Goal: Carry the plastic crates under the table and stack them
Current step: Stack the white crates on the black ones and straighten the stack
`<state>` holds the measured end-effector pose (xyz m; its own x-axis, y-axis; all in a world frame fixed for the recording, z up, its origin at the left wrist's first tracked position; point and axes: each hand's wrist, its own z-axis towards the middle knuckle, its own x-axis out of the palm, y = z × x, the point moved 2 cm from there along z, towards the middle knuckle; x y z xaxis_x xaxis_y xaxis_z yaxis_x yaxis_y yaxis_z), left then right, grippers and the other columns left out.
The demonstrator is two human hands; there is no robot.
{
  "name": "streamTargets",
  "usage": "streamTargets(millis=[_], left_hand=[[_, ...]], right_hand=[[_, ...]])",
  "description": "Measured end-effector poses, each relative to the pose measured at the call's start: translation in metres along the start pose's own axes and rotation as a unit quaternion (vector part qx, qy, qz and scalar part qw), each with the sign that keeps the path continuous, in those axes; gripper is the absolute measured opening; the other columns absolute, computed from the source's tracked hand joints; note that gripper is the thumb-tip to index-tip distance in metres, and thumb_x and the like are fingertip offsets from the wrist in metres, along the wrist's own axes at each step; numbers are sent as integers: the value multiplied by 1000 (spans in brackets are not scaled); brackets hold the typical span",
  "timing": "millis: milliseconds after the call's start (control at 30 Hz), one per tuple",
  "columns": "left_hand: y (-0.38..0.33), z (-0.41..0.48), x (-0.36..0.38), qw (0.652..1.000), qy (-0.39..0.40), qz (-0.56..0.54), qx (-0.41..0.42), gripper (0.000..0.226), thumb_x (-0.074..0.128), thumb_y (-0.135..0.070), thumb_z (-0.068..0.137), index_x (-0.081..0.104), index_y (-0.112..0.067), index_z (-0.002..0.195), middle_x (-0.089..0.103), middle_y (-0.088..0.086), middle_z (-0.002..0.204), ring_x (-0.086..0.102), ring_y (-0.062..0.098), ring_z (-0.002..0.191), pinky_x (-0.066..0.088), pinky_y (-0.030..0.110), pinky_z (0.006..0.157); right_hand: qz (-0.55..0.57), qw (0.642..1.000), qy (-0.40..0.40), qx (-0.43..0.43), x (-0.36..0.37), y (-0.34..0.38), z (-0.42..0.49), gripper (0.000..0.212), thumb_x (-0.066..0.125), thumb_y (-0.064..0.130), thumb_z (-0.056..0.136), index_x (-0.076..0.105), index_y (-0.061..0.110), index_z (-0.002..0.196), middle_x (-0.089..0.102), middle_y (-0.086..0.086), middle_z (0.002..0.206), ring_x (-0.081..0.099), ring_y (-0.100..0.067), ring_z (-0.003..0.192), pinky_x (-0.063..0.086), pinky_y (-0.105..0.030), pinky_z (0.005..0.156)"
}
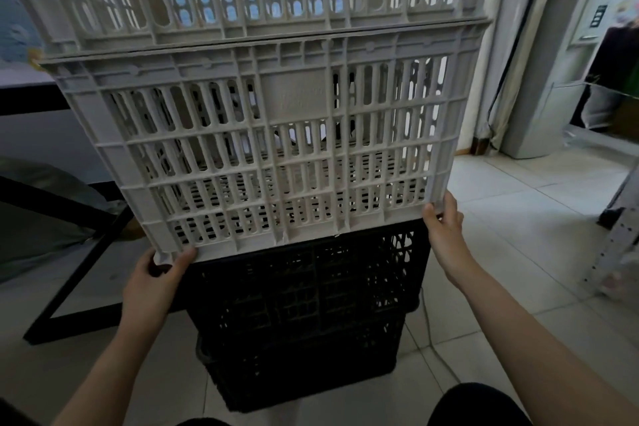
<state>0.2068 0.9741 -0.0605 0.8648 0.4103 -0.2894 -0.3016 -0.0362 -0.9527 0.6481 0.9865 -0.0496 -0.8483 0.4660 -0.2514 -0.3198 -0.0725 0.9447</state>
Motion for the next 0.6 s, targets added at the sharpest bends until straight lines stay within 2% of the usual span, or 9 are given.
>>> streamTargets(millis=[33, 100, 167, 233, 300, 333, 367, 467, 600], left_hand=[[-2, -2, -1, 1000, 9, 6, -2, 76, 69, -67, 70, 56, -24, 131, 65, 3, 124, 63, 23, 107, 50, 37, 86], [-6, -4, -3, 1000, 21, 10, 2, 70, 70, -62, 73, 57, -25, 131, 65, 1, 124, 63, 22, 107, 50, 36, 84], [-14, -8, -3, 1000, 26, 6, 10, 61, 70, -51, 79, 56, -24, 131, 64, 0, 124, 62, 23, 109, 50, 37, 85], [-16, -12, -2, 999, 31, 7, 13, 61, 70, -50, 79, 55, -26, 133, 63, -1, 126, 60, 24, 115, 50, 39, 92], [-14, -14, -5, 999, 37, 18, 18, 70, 70, -57, 75, 52, -28, 136, 62, -1, 131, 58, 23, 121, 48, 42, 101], [-12, -15, -6, 999, 40, 21, 19, 76, 69, -62, 71, 50, -29, 137, 61, -1, 133, 57, 23, 123, 47, 44, 103], [-10, -15, -8, 999, 41, 23, 16, 81, 69, -65, 68, 48, -31, 139, 61, -1, 133, 57, 23, 123, 47, 44, 104], [-9, -14, -9, 998, 47, 31, 25, 75, 72, -50, 77, 45, -25, 143, 57, -7, 134, 54, 16, 123, 44, 40, 107], [-7, -11, -9, 997, 45, 47, 30, 75, 72, -51, 74, 47, -25, 141, 59, -5, 135, 54, 16, 124, 44, 38, 107]], right_hand=[[-1, 1000, -8, 4, 1, 0, 0, 44, 38, 41, 98, 29, 34, 141, 37, -6, 130, 31, -15, 114, 30, -42, 104], [-1, 1000, -19, 13, 5, 3, 0, 43, 40, 44, 97, 31, 28, 137, 34, -5, 130, 31, -16, 115, 30, -40, 104], [-25, 999, -47, 7, 6, 8, 2, 44, 41, 45, 97, 35, 17, 131, 30, -8, 133, 32, -22, 124, 29, -41, 108], [-66, 993, -93, -17, 4, 16, 7, 48, 41, 46, 97, 42, 5, 122, 34, -14, 138, 34, -25, 130, 31, -41, 108], [-69, 990, -117, -32, 5, 22, 10, 46, 40, 47, 97, 47, 3, 106, 52, -18, 118, 51, -31, 109, 42, -40, 85], [-70, 989, -126, -36, 6, 23, 10, 43, 40, 47, 97, 46, 5, 100, 56, -17, 103, 55, -32, 95, 41, -38, 73], [-79, 986, -137, -42, 5, 23, 10, 42, 40, 48, 97, 46, 7, 96, 57, -16, 95, 55, -32, 86, 39, -37, 68], [-103, 980, -160, -62, 5, 19, 10, 44, 41, 53, 95, 47, 9, 91, 59, -16, 91, 56, -33, 84, 44, -40, 70], [-105, 976, -180, -68, 7, 18, 12, 48, 40, 55, 93, 46, 7, 87, 58, -16, 86, 56, -35, 79, 46, -43, 69]])
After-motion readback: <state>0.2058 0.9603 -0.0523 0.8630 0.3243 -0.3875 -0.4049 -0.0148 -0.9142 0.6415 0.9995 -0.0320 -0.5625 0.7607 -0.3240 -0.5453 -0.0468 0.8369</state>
